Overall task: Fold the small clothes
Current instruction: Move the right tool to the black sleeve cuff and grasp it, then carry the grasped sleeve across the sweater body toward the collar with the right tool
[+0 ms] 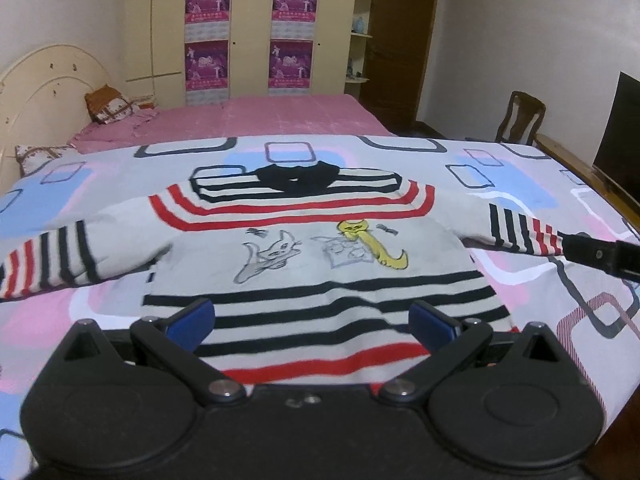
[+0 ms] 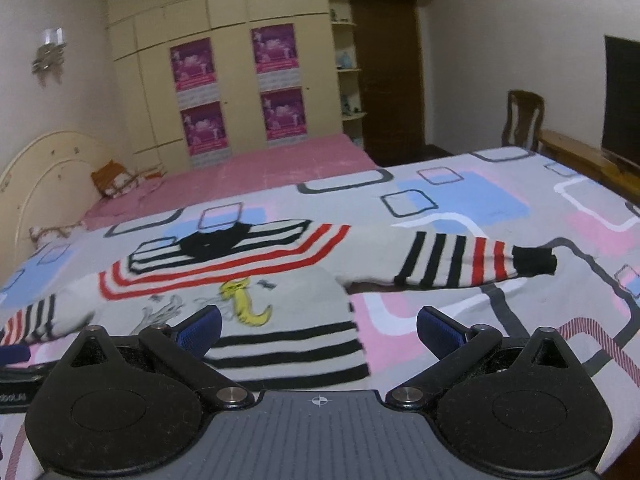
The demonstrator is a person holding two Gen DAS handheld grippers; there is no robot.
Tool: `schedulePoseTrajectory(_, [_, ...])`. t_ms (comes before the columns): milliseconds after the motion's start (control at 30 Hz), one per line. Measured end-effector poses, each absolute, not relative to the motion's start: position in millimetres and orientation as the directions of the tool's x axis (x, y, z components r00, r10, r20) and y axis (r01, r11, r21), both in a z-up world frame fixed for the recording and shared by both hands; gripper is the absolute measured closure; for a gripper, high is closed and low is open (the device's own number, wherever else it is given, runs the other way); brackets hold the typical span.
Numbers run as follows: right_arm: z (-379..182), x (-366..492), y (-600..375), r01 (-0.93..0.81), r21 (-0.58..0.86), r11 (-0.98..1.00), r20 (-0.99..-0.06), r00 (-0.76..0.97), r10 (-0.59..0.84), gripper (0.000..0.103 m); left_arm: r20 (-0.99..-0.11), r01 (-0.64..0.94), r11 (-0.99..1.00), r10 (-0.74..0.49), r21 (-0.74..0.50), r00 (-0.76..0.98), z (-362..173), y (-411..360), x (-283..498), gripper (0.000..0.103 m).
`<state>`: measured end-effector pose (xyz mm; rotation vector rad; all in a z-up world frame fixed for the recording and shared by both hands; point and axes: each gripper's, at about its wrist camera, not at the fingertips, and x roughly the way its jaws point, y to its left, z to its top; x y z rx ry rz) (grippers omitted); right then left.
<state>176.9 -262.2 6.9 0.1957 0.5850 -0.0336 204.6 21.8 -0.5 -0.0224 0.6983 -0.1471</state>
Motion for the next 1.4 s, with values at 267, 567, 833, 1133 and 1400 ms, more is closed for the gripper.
schedulePoseTrajectory(267, [-18.9, 234.1, -328.4, 0.186, 0.203, 0.961, -0.574, 0.818, -0.037, 0.043, -0.664, 0.115, 0.988, -0.152, -0.099, 0.732, -25.8, -10.9, 264.0, 0.0])
schedulePoseTrajectory(567, [-70.0, 286.9, -455.4, 0.379, 0.308, 0.873, -0.645, 0.758, -0.102, 0.062, -0.711, 0.133, 0.986, -0.162, -0.097, 0.685, -47.9, -78.6, 324.5, 0.0])
schedulePoseTrajectory(833, [-119.3, 309.3, -542.7, 0.519, 0.403, 0.754, -0.705, 0.701, -0.106, 0.062, -0.75, 0.155, 0.986, -0.142, -0.054, 0.646, -62.3, -135.7, 363.1, 0.0])
schedulePoseTrajectory(1133, [-135.7, 316.4, -570.9, 0.554, 0.428, 0.714, -0.706, 0.698, -0.119, 0.08, -0.766, 0.116, 0.993, -0.099, -0.032, 0.635, -67.1, -148.0, 380.3, 0.0])
schedulePoseTrajectory(1400, [-114.3, 338.4, -543.8, 0.473, 0.326, 0.819, -0.654, 0.738, -0.166, 0.096, -0.797, 0.055, 0.998, -0.051, -0.023, 0.602, -73.1, -99.3, 380.4, 0.0])
